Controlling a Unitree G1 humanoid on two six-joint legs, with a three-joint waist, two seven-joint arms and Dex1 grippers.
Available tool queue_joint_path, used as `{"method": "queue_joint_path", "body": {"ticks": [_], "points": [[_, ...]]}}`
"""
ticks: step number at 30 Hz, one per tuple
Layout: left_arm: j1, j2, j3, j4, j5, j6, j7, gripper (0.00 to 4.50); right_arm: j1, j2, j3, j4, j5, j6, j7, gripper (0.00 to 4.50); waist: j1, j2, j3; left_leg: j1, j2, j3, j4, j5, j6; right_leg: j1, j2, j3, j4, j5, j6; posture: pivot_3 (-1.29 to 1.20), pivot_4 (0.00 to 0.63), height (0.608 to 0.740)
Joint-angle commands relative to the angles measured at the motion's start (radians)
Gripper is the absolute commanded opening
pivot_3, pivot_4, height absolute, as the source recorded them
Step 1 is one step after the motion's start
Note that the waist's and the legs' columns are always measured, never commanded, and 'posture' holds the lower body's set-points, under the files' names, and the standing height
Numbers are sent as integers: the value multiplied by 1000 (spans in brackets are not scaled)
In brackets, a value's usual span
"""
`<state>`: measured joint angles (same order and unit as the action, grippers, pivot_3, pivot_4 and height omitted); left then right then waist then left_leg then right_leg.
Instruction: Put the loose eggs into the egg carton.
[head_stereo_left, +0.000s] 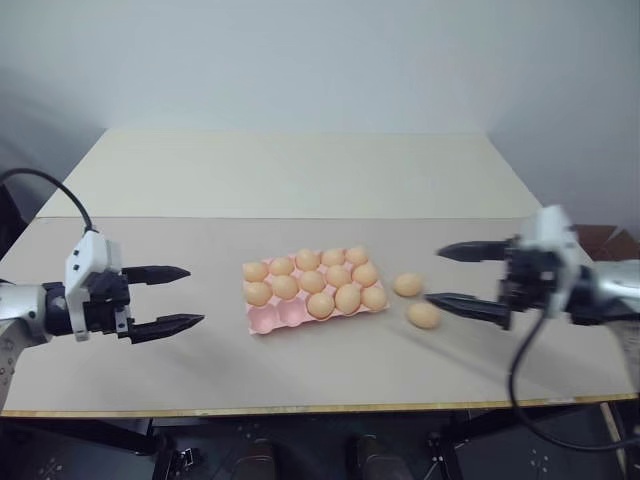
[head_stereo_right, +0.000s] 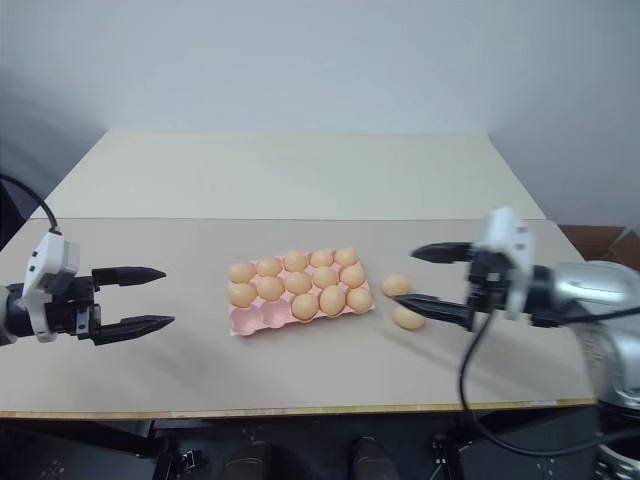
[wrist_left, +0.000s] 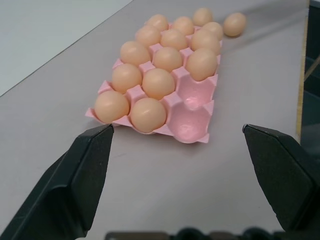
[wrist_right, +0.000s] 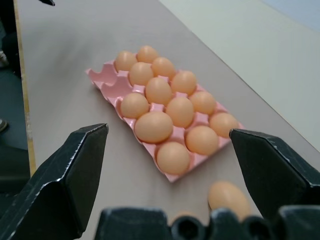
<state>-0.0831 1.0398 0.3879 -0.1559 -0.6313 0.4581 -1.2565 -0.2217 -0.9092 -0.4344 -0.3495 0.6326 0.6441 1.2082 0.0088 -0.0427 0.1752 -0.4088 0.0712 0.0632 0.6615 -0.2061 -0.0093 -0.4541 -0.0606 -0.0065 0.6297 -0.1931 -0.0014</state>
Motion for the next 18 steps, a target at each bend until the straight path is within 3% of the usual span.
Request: {"method": "queue_joint_path", "body": {"ticks": [1,8,18], "points": [[-11,-3,29,9,-13,-24,-22,4500,95,-10,-112,35,-8,-108,42,4485,-1,0,0,1,0,0,0,0,0,0,0,0,0,0,0,0,150,740],[17,-3,58,6,-18,-3,-35,4500,265,-23,-143,40,-56,-241,78,4485,-2,0,0,1,0,1,0,0,0,1,0,1,0,0,0,0,150,740],[29,-8,64,-18,-20,6,-25,4500,264,-47,-108,15,-44,-245,57,4485,1,0,0,1,0,2,0,0,0,0,0,3,0,0,0,0,150,740]]}}
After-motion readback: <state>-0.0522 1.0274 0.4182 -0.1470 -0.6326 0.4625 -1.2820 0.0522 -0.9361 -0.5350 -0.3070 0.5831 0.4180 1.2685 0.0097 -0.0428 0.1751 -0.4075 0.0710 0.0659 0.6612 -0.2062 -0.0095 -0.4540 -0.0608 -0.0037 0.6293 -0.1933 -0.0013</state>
